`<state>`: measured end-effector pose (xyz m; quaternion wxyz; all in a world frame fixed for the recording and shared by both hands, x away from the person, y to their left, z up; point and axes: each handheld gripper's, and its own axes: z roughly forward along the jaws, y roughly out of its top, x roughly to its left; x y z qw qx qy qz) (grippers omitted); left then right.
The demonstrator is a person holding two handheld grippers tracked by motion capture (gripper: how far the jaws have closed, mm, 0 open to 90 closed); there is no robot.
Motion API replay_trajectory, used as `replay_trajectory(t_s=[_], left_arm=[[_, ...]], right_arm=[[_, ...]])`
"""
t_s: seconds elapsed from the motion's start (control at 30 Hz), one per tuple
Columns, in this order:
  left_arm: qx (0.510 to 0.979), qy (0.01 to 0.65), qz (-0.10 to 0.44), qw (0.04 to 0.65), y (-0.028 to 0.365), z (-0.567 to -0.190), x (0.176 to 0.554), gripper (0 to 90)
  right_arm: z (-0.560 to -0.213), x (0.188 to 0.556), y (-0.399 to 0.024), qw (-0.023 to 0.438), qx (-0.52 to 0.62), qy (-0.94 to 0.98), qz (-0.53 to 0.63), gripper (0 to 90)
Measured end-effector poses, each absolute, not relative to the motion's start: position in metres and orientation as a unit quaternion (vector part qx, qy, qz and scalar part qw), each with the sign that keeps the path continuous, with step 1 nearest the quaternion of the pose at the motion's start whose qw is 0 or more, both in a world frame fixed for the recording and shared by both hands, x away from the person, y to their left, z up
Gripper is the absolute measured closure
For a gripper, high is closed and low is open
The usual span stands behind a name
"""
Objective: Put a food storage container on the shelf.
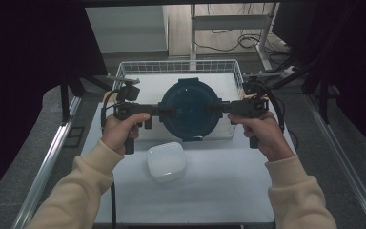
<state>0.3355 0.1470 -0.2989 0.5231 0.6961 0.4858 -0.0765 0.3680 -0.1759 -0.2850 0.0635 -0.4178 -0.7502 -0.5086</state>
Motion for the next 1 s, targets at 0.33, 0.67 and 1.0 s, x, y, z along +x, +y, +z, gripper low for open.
replay_trajectory(t_s=[0.33, 0.67, 1.0], left_arm=[[0.698, 0.482, -0.075, 0.524, 0.154, -0.285, 0.346, 41.2], [0.699, 0.479, -0.078, 0.525, 0.161, -0.274, 0.361, 41.2], [0.696, 0.483, -0.084, 0.525, 0.165, -0.27, 0.379, 41.1]], right_arm=[[-0.269, 0.377, -0.17, 0.057, -0.414, -0.751, -0.511, 40.6], [-0.259, 0.389, -0.163, 0.054, -0.412, -0.75, -0.514, 40.8], [-0.255, 0.407, -0.159, 0.057, -0.415, -0.75, -0.512, 40.9]])
